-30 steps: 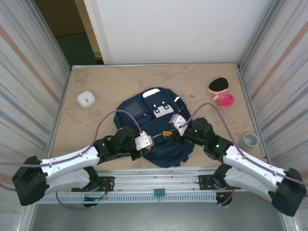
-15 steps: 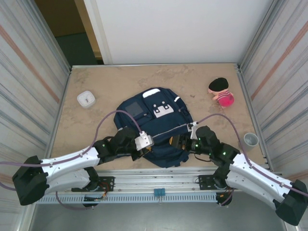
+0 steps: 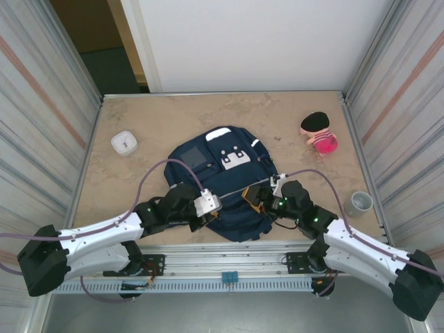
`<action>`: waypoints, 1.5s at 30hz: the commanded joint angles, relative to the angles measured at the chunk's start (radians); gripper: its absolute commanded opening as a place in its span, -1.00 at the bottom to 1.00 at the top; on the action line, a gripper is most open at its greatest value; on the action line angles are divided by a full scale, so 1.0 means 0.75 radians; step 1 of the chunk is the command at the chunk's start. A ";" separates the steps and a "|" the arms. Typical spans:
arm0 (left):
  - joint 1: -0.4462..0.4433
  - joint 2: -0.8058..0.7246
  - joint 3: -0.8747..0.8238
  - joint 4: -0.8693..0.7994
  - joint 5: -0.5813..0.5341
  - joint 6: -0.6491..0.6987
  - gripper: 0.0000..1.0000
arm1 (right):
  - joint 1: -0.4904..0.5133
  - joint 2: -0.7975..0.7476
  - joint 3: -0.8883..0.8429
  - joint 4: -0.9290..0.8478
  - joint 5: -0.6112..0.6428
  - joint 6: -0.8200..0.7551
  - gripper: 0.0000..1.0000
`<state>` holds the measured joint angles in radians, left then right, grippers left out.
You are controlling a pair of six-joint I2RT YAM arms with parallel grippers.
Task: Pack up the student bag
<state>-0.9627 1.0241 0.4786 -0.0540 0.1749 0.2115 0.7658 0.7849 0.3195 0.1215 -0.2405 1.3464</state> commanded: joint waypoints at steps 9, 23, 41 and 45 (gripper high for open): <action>-0.013 -0.001 0.035 0.098 0.045 -0.012 -1.00 | -0.007 0.060 -0.029 0.148 0.063 0.093 -0.53; -0.118 0.083 0.149 0.090 0.052 -0.026 -1.00 | 0.044 0.081 -0.003 0.197 0.065 0.066 -0.94; -0.261 0.109 0.209 0.106 -0.041 0.043 -0.13 | -0.112 0.141 0.207 -0.155 -0.198 -0.430 -0.97; -0.252 -0.018 0.212 -0.037 -0.200 0.238 0.42 | -0.234 0.223 0.301 -0.277 -0.405 -0.659 -0.97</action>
<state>-1.1526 1.0908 0.5850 -0.0830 0.0895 0.2440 0.6258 0.9199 0.4900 0.0093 -0.3817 1.0561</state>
